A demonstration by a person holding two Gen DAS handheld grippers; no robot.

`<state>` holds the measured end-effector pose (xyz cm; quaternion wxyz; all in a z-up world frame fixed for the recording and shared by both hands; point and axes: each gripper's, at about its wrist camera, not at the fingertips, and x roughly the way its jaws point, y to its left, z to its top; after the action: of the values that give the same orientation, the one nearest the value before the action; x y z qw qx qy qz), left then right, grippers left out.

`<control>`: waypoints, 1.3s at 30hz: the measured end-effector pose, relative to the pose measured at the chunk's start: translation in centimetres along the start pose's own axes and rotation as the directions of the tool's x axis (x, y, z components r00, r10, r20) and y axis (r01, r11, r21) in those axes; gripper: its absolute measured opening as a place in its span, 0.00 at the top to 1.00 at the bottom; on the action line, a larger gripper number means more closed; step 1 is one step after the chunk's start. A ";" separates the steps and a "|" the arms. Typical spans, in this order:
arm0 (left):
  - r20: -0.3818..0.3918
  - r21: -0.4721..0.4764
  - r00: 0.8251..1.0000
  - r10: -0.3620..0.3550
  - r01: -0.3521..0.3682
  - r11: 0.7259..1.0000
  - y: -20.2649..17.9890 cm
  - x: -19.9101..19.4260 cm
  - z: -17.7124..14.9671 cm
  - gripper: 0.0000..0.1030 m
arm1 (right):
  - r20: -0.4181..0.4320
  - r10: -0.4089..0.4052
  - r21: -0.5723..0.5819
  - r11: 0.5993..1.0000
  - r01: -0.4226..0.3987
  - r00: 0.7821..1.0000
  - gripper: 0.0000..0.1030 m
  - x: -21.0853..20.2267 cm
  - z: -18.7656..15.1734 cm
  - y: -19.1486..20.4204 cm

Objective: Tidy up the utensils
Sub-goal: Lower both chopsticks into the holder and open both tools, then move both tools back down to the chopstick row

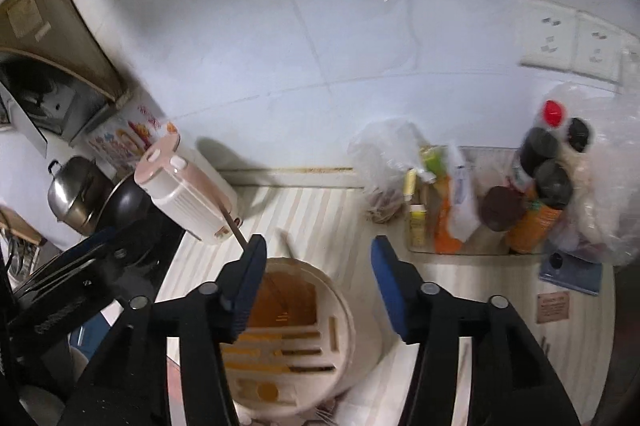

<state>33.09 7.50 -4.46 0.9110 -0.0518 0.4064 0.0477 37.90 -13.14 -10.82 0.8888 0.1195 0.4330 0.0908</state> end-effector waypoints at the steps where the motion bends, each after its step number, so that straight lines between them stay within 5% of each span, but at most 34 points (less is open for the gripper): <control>1: 0.000 -0.003 1.000 -0.001 0.001 1.000 0.1 -0.4 -0.2 0.00 | 0.014 -0.015 0.006 1.000 0.015 1.000 0.40 -1.2 -0.2 -0.4; 6: 0.032 0.015 0.999 -0.026 0.025 1.000 -1.5 -3.6 -3.1 0.00 | 0.029 -0.115 0.034 0.993 0.114 0.993 0.12 -5.9 -1.6 -3.2; 13: -0.079 0.113 0.995 -0.063 0.072 0.991 -7.3 -3.3 -10.0 0.00 | -0.030 -0.192 0.119 0.974 0.194 0.981 0.08 -10.1 -6.6 -10.8; 20: -0.277 0.246 0.961 -0.015 0.086 0.965 -14.2 2.8 -19.2 0.00 | -0.201 -0.285 0.167 0.933 0.319 0.937 0.08 -8.0 -13.6 -19.7; 22: -0.340 0.276 0.940 0.010 0.090 0.957 -15.6 5.2 -21.7 0.00 | -0.266 -0.287 0.172 0.925 0.338 0.920 0.13 -6.3 -15.7 -22.3; 24: -0.397 0.301 0.917 0.043 0.086 0.950 -16.5 7.7 -23.8 0.03 | -0.328 -0.271 0.179 0.923 0.341 0.905 0.35 -4.7 -17.2 -24.3; 29: -0.510 0.302 0.856 0.081 0.090 0.949 -17.3 12.9 -26.7 0.34 | -0.422 -0.211 0.227 0.917 0.328 0.881 0.65 -1.0 -20.0 -28.3; 32: -0.546 0.298 0.833 0.092 0.091 0.950 -17.5 14.6 -27.4 0.50 | -0.449 -0.202 0.227 0.916 0.330 0.870 0.73 0.6 -20.7 -29.0; 39: -0.576 0.298 0.811 0.104 0.090 0.950 -18.1 16.3 -27.7 0.57 | -0.506 -0.215 0.198 0.913 0.356 0.835 0.79 4.3 -21.2 -30.4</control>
<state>25.82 -13.37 -34.00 0.7378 0.0817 0.6693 -0.0318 25.51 -38.17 -35.49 0.7324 0.1533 0.6584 -0.0810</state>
